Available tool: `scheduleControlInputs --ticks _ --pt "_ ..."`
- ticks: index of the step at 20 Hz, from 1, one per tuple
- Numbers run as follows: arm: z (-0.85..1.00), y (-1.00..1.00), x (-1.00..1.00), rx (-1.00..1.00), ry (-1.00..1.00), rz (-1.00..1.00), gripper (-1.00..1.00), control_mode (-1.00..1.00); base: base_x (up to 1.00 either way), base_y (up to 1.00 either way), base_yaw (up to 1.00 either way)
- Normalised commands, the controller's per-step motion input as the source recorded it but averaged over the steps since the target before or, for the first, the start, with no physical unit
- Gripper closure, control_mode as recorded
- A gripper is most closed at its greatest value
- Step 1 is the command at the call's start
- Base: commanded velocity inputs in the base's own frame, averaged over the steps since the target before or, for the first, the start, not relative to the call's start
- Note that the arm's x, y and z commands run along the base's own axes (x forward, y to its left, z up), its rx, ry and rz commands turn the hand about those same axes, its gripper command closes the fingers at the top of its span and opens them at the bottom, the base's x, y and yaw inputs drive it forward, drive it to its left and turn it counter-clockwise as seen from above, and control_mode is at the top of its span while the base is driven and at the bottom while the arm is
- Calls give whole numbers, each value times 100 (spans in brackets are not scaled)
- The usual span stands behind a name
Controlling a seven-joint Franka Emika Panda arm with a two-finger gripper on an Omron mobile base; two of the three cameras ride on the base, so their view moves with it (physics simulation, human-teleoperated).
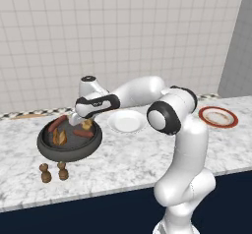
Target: Place one bun and one sausage from the bowl on each plate.
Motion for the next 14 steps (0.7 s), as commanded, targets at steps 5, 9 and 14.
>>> scheduleControlInputs --ticks 5,9,14 --pt "32 -8 -47 0 -6 -2 100 -100 0 0 0" --pt "42 -82 -42 6 -11 -21 100 -100 0 0 0" --pt "4 -100 9 15 -9 -40 100 -100 0 0 0"
